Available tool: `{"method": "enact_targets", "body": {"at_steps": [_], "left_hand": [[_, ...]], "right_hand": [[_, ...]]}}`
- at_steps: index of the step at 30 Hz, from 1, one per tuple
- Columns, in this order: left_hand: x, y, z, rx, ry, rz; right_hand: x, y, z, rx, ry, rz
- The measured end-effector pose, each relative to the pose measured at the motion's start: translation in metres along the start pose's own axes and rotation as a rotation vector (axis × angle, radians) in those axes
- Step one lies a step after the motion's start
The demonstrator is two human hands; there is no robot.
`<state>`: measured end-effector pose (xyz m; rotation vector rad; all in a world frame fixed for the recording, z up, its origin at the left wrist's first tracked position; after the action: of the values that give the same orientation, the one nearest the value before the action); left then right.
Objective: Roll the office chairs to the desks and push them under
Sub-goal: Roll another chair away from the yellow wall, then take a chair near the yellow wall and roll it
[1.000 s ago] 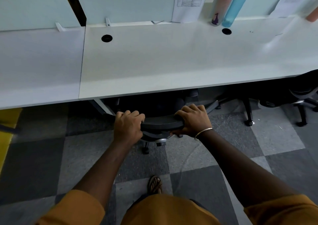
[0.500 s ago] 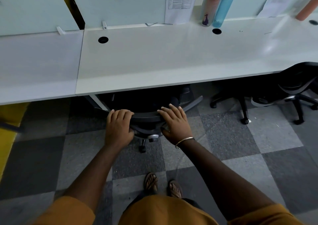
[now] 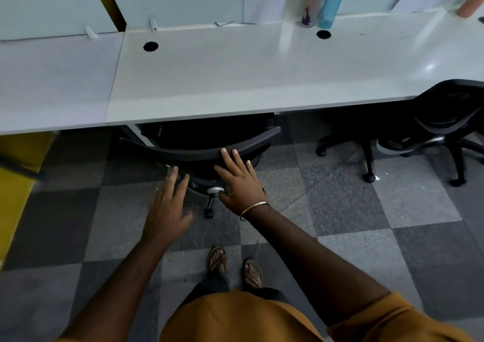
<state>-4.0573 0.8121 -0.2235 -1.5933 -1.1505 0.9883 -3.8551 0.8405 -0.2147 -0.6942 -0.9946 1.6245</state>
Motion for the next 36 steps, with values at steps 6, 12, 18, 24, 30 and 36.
{"method": "enact_targets", "body": {"at_steps": [6, 12, 18, 24, 30, 36], "left_hand": [[-0.055, 0.027, 0.005, -0.117, -0.121, 0.1], [-0.095, 0.03, 0.021, -0.166, -0.181, 0.109], [-0.159, 0.022, 0.058, -0.253, -0.398, 0.101], [-0.261, 0.033, 0.117, -0.345, -0.646, 0.095], [-0.372, 0.039, 0.164, -0.444, -0.82, 0.05], [-0.493, 0.053, 0.226, -0.48, -0.969, 0.045]], "right_hand": [[-0.017, 0.005, 0.013, 0.052, -0.024, 0.055], [-0.024, 0.032, 0.039, 0.008, -0.103, 0.351], [-0.026, 0.078, 0.086, -0.046, -0.169, 0.697], [-0.041, 0.127, 0.176, -0.113, -0.289, 0.821], [-0.069, 0.179, 0.277, -0.202, -0.428, 0.877], [-0.106, 0.239, 0.382, -0.203, -0.541, 0.945]]}}
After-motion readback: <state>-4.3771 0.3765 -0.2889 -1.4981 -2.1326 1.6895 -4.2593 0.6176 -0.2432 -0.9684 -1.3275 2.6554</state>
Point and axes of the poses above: each hand's wrist, its own x-axis towards the middle knuckle, its own y-axis out of the palm, z = x × y, the point moved 6 cm from there along x, towards the middle knuckle
